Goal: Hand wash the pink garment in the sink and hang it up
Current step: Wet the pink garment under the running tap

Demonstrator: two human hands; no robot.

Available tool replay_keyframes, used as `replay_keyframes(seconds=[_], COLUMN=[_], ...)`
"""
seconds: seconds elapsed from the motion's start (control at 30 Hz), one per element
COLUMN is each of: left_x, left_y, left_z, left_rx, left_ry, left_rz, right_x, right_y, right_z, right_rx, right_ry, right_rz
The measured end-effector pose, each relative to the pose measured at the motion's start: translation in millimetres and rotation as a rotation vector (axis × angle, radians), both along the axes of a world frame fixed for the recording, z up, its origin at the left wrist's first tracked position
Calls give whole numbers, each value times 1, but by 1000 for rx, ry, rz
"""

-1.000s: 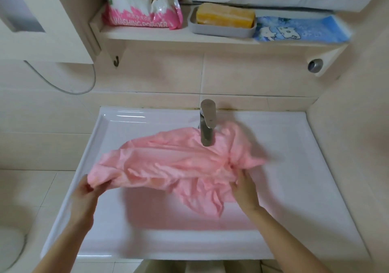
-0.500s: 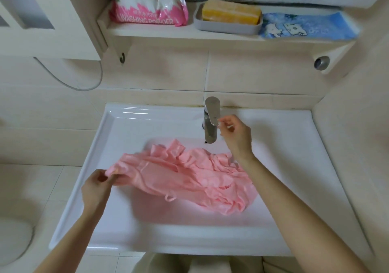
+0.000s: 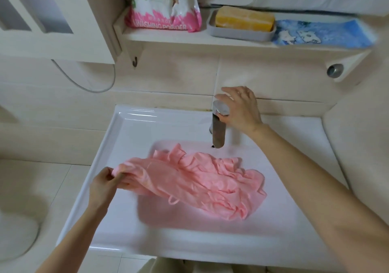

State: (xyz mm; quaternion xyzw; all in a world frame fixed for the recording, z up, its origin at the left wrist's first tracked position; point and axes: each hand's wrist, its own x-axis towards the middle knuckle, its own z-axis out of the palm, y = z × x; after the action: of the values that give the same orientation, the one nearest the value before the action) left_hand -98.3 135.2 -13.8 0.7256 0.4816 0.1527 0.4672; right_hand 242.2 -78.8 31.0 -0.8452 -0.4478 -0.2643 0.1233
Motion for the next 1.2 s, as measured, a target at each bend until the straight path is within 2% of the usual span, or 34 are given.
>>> replay_keyframes(seconds=[0.03, 0.1, 0.17, 0.2, 0.23, 0.27, 0.3, 0.33, 0.37, 0.4, 0.5, 0.53, 0.57, 0.63, 0.8, 0.83, 0.93, 0.97, 1.07, 1.2], left_x=[-4, -14, -25, -30, -36, -43, -49, -55, -61, -65, -77, -80, -82, -85, -90, -89, -86, -87, -89, -88], left_y=[-2, -3, -5, -5, -5, -4, -2, 0, 0, 0, 3, 4, 5, 6, 6, 5, 2, 3, 5, 7], left_z=[0, -3, -6, -8, -10, -13, -15, -17, -18, -17, -14, -14, -13, -14, -16, -14, -11, -11, -8, -8], left_rx=[15, 42, 43, 12, -55, -145, -247, -339, -412, -468, -510, -505, -500, -492, -477, -464, -413, -389, -311, -216], left_ry=[10, 31, 58, 58, 47, 23, -16, -51, -79, -92, -63, -47, -30, 0, 40, 52, 80, 97, 198, 343], left_rz=[-20, -63, -127, -154, -165, -166, -155, -136, -125, -129, -165, -165, -158, -146, -134, -133, -138, -150, -238, -420], right_x=[3, -8, -29, -37, -45, -53, -63, -75, -86, -98, -145, -158, -167, -175, -165, -161, -153, -152, -161, -160], right_y=[-1, -7, -16, -22, -29, -36, -42, -47, -51, -54, -58, -56, -53, -46, -40, -41, -39, -39, -38, -48], right_z=[5, 2, -18, -35, -57, -80, -102, -123, -140, -155, -167, -167, -168, -162, -184, -189, -198, -201, -201, -197], right_rx=[3, 145, 568, 744, 756, 555, 226, -93, -307, -433, -575, -669, -767, -839, -521, -522, -717, -760, -784, -850], right_ry=[38, 327, 666, 757, 826, 925, 1038, 1119, 1145, 1153, 1284, 1276, 1173, 1008, 708, 700, 937, 959, 1031, 985], right_rz=[25, -22, -199, -346, -498, -605, -614, -559, -496, -446, -323, -257, -167, -114, -252, -229, -122, -91, -68, -49])
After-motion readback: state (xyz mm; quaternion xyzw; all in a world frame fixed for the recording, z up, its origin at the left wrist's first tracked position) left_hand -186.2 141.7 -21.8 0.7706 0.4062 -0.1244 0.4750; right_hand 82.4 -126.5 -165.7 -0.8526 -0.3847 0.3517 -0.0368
